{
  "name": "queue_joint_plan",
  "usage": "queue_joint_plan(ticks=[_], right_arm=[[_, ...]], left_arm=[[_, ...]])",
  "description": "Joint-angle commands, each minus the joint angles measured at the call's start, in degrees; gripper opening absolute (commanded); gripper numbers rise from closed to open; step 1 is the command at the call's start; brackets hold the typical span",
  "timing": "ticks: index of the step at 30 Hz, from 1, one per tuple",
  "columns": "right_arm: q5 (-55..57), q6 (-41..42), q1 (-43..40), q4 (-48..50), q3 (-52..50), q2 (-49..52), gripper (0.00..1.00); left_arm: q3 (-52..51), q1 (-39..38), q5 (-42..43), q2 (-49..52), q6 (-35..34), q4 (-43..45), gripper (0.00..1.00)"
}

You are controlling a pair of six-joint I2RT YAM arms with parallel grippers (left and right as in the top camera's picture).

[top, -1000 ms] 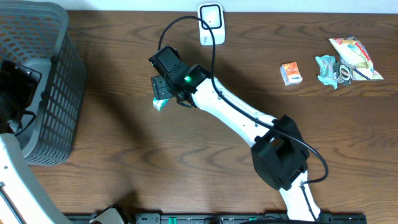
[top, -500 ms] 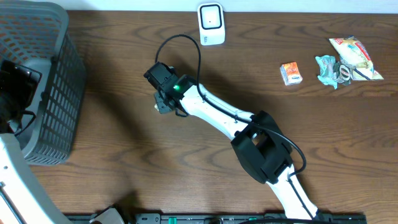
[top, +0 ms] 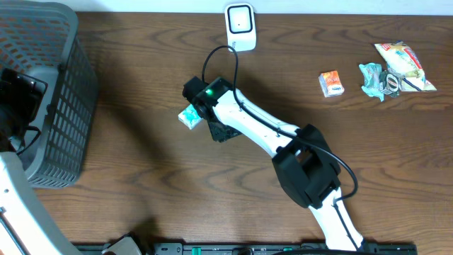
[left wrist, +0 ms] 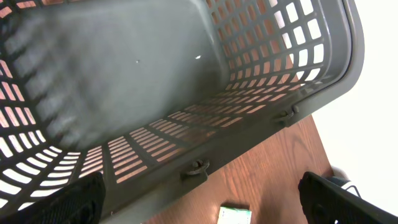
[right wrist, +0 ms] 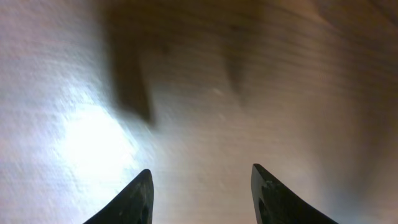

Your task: Scan the item barcode

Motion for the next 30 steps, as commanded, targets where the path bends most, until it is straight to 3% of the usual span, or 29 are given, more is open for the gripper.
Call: queue_joint_plan(ticks=[1,5,10,18,30], right_arm=[[2.3,0.3,0.0,-2.2,0.2,-4.9,0.46],[2.2,0.3,0.0,-0.1,0.2,-7.3,0.49],[-0.8,0.2,0.1,10.4,0.2,-8.1,0.53],[-5.0,0.3,0.5,28.3,0.2,-7.0,0.44],[-7.4,3.3,0.6,32.8,0.2,0.4,0.45]], left_arm=[[0.8,0.2,-0.3,-0.3,-0.5,-0.1,0.98],[0.8,0.2,-0.3,-0.3,-0.5,-0.1,0.98],[0.8,0.2,-0.3,-0.3,-0.5,-0.1,0.98],[0.8,0.2,-0.3,-0.3,-0.5,-0.1,0.98],[0.8,0.2,-0.3,-0.3,-0.5,-0.1,0.98]])
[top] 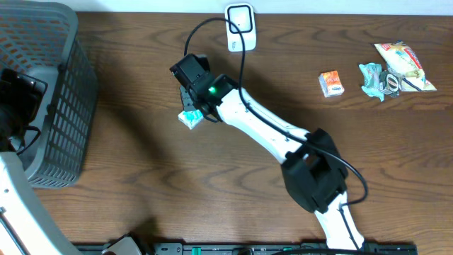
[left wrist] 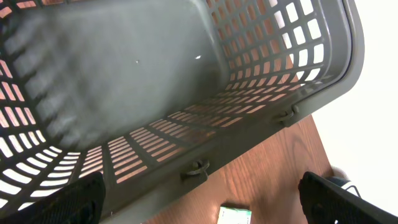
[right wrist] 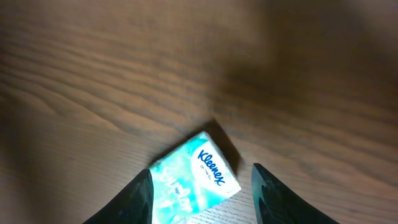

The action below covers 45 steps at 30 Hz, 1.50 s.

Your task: Scan the item barcode

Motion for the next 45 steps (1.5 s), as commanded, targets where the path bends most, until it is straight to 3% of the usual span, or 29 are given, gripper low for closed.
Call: queue_joint_plan(ticks=[1,12,17,24,32,45], right_arm=[[-2.0,1.5,0.4,0.0,0.2,3.6,0.43],[-1.9,1.5,0.3,-6.8,0.1,5.9,0.36],[-1.9,1.5,-0.1,-13.4,0.1,5.9,0.25],[-1.9,1.6,-0.1,-22.0,0.1,5.3,0.19],[-1.4,2.2,0.0,-31.3,0.1,4.6,0.19],[2.2,2.6,0.1,-38.4,0.1,2.6,0.17]], left_arm=[[0.8,0.2,-0.3,-0.3,-0.5,-0.1,0.98],[0.8,0.2,-0.3,-0.3,-0.5,-0.1,0.98],[0.8,0.2,-0.3,-0.3,-0.5,-0.1,0.98],[0.8,0.2,-0.3,-0.3,-0.5,-0.1,0.98],[0.8,0.2,-0.3,-0.3,-0.5,-0.1,0.98],[0.8,0.2,-0.3,-0.3,-0.5,-0.1,0.98]])
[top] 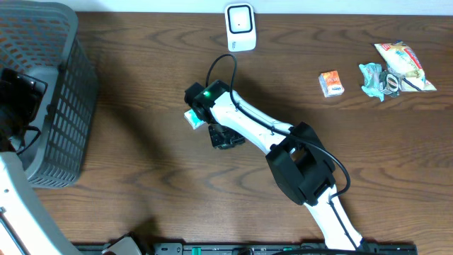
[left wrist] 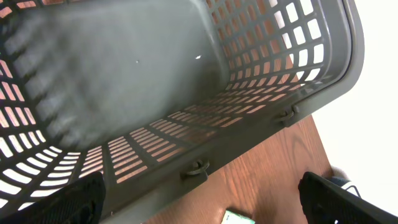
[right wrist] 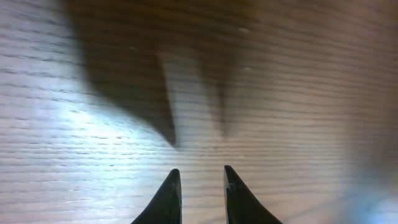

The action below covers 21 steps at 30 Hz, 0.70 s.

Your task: Scan the item barcode

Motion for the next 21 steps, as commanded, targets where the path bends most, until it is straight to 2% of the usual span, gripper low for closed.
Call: queue_joint_plan(ticks=[1,5,10,21], right_arm=[[2.2,1.0,0.1,-0.3,-0.3,-3.1,0.17],[2.1,1.6,-0.2,2.3,-0.3,-4.6,0.22],[-2.3,1.8,-1.5,10.9,-0.3,-5.2,0.29],[-16.5,1.8,-6.0,27.1,-0.3,-5.2,0.31]], left_arm=[[0.8,0.2,-0.3,-0.3,-0.5,-0.1,0.98],[0.8,0.2,-0.3,-0.3,-0.5,-0.1,0.98],[0.8,0.2,-0.3,-0.3,-0.5,-0.1,0.98],[0.8,0.2,-0.3,-0.3,-0.5,-0.1,0.98]])
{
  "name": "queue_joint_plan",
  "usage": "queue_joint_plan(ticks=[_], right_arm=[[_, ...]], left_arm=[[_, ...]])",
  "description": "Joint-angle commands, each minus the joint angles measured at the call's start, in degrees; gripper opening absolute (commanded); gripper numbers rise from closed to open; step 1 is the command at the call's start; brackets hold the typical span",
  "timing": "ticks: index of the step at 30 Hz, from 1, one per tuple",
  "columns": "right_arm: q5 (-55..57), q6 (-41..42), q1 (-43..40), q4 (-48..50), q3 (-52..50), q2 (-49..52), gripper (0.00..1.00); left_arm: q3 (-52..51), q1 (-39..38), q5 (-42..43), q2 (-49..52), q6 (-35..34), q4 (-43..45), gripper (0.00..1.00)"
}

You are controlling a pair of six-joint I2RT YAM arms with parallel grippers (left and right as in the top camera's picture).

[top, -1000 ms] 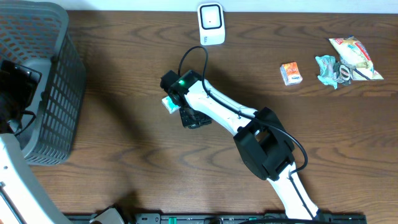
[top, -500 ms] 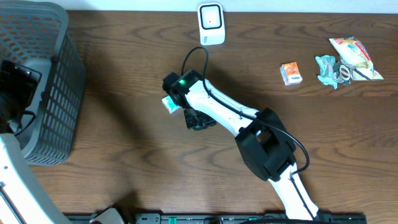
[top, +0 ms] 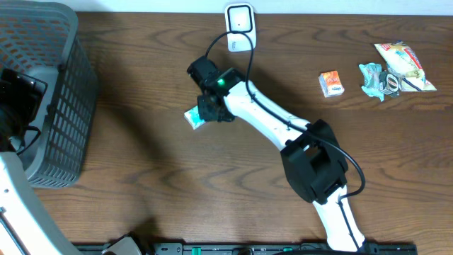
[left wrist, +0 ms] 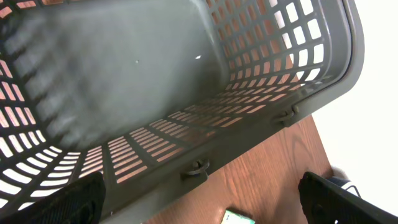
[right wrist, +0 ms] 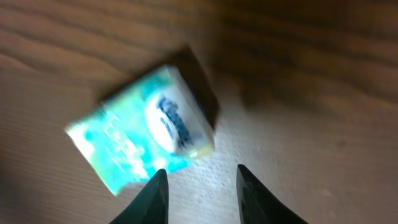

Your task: Scan the item barcode

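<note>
A small teal Kleenex tissue pack [top: 194, 116] lies flat on the brown table, and its blurred top shows in the right wrist view [right wrist: 143, 127]. My right gripper [top: 211, 106] hovers just right of it. In its own view the right gripper [right wrist: 202, 199] is open, with bare wood between the fingers and the pack just ahead of the left finger. The white scanner [top: 240, 25] stands at the table's far edge. My left gripper [left wrist: 199, 196] is open over the grey basket [left wrist: 186, 93]. A corner of the pack [left wrist: 239, 218] peeks in below.
The grey mesh basket [top: 53, 92] fills the table's left end. At the far right lie a small orange box [top: 331, 83], a crumpled teal packet [top: 371, 78] and a snack bag [top: 405, 65]. The right arm's cable loops near the scanner.
My right gripper was nearly shut over bare wood on the near right of the pack. It now stands wider open on the pack's far right, with the pack in its view. The left arm is unchanged.
My right gripper was first open over bare wood beside the pack, then open farther back with the pack in view. After that its jaws were narrow over bare wood on the near side. It is open by the pack again, and the pack still lies on the table.
</note>
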Motion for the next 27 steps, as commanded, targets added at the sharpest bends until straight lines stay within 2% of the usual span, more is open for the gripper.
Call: queue_joint_plan(ticks=[1,8,13,20,24,27], right_arm=[[-5.9,0.7,-1.4,2.3,-0.2,-1.7,0.31],[-5.4,1.9,-1.6,5.3,-0.2,-1.3,0.32],[-2.6,6.7,-0.7,5.8,-0.2,0.8,0.33],[-3.0,7.6,1.2,9.8,-0.2,4.8,0.39],[-3.0,7.5,1.9,9.2,-0.3,5.5,0.39],[-1.3,7.6,2.0,7.2,-0.3,5.6,0.35]], left_arm=[[0.8,0.2,-0.3,-0.3,-0.5,-0.1,0.98],[0.8,0.2,-0.3,-0.3,-0.5,-0.1,0.98],[0.8,0.2,-0.3,-0.3,-0.5,-0.1,0.98],[0.8,0.2,-0.3,-0.3,-0.5,-0.1,0.98],[0.8,0.2,-0.3,-0.3,-0.5,-0.1,0.98],[0.8,0.2,-0.3,-0.3,-0.5,-0.1,0.98]])
